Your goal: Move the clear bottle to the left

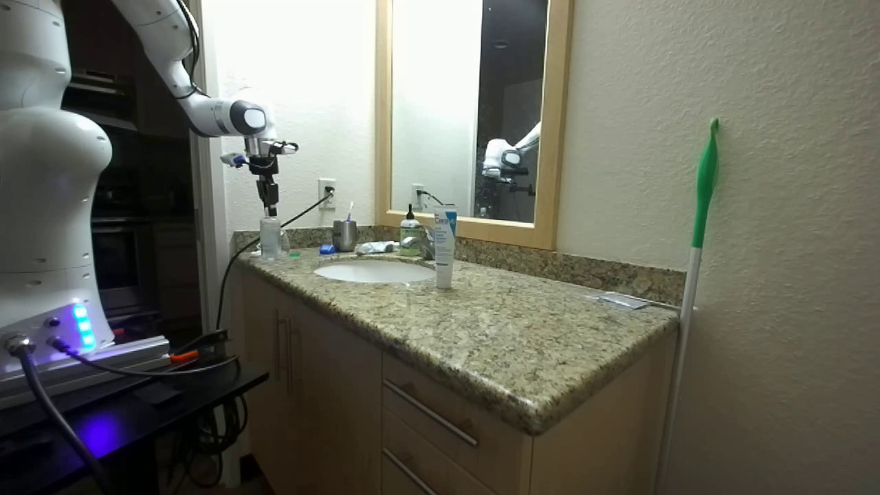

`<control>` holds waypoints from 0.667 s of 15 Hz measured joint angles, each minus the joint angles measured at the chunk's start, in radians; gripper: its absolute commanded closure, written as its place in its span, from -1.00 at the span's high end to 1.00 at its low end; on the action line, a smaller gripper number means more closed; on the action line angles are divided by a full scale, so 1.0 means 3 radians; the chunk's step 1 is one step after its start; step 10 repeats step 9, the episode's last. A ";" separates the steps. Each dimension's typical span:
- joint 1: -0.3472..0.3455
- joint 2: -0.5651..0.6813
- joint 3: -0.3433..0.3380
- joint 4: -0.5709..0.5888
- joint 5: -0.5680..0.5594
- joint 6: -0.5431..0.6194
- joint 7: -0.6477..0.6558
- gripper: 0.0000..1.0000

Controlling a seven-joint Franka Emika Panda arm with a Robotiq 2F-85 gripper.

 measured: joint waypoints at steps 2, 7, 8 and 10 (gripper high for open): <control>-0.0004 -0.0021 -0.0029 0.0045 0.0064 0.0001 -0.0001 0.93; -0.0103 -0.0223 -0.0232 0.0247 0.0111 -0.0010 0.0068 1.00; -0.0148 -0.0318 -0.0289 0.0300 0.0164 -0.0015 0.0089 1.00; -0.0188 -0.0435 -0.0342 0.0344 0.0271 -0.0021 0.0083 1.00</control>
